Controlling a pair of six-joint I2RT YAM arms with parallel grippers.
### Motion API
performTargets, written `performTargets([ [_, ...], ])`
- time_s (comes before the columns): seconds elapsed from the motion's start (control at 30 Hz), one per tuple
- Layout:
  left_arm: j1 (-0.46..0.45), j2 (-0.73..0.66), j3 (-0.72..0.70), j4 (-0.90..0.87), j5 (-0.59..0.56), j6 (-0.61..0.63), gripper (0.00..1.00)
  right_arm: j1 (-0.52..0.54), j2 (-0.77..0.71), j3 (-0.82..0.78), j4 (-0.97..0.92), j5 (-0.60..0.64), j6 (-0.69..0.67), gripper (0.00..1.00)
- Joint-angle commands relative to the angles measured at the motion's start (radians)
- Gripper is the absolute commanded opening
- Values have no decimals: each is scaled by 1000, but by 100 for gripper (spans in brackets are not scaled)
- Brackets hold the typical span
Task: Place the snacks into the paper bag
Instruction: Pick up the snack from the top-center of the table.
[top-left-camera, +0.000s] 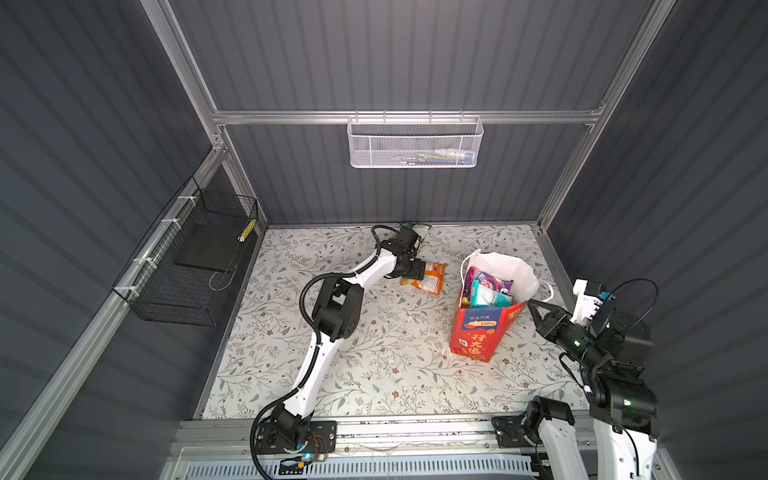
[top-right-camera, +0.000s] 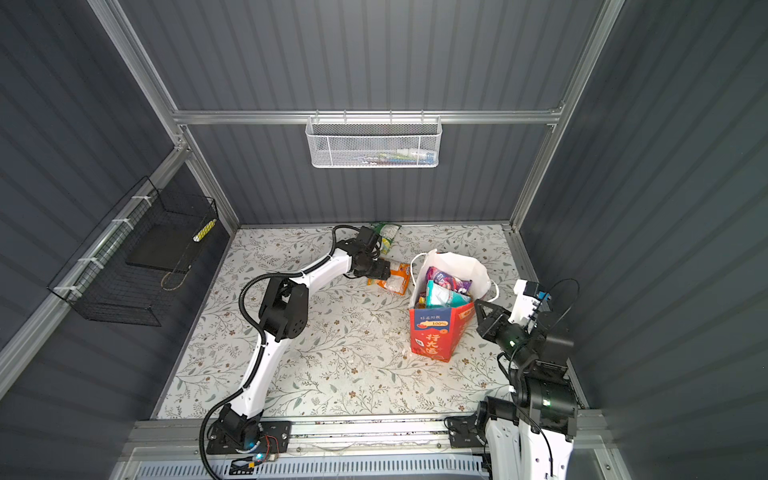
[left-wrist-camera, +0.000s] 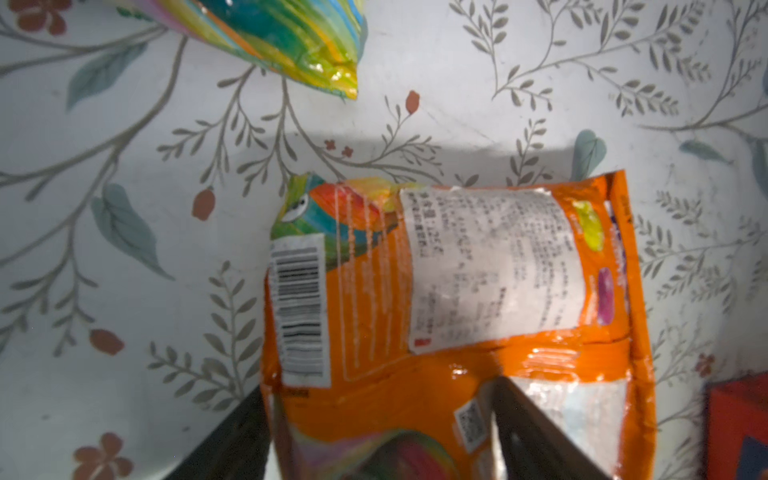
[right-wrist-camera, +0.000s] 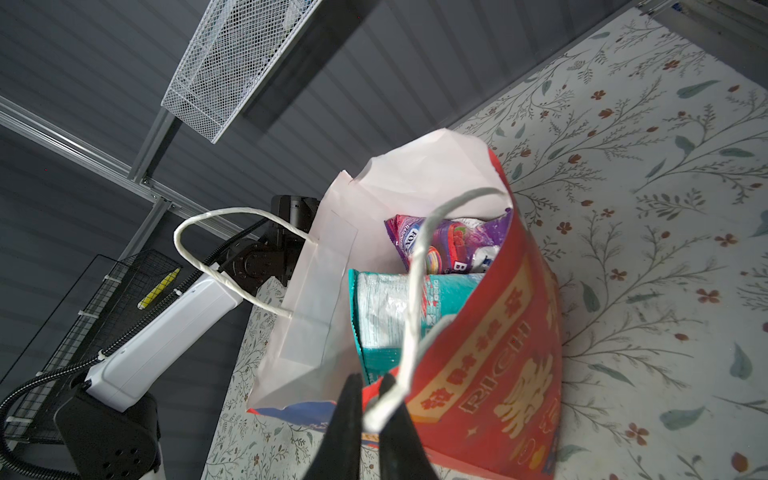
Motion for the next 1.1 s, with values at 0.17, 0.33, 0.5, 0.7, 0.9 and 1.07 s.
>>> performTargets([
  [0.17,-2,3,-88,-7,47,-82,36,-2,-17,-2,-12,-18,-12,14],
  [0.33,-2,-159,-273,128,102,-161,24,-2,-23,-2,-22,-16,-14,14],
  [0.5,-1,-337,-464,262,118,-248,16,-1,-27,2,-24,-16,-15,14],
  [0.7,-2,-522,-622,317,108,-287,14,-1,-24,4,-26,-16,-16,14],
  [0.9,-2,-707,-760,314,57,-290,13,-2,-24,7,-27,-18,-18,14],
  [1.07,-2,-860,-839,285,18,-292,13,-1,-26,9,-26,-21,-18,14],
])
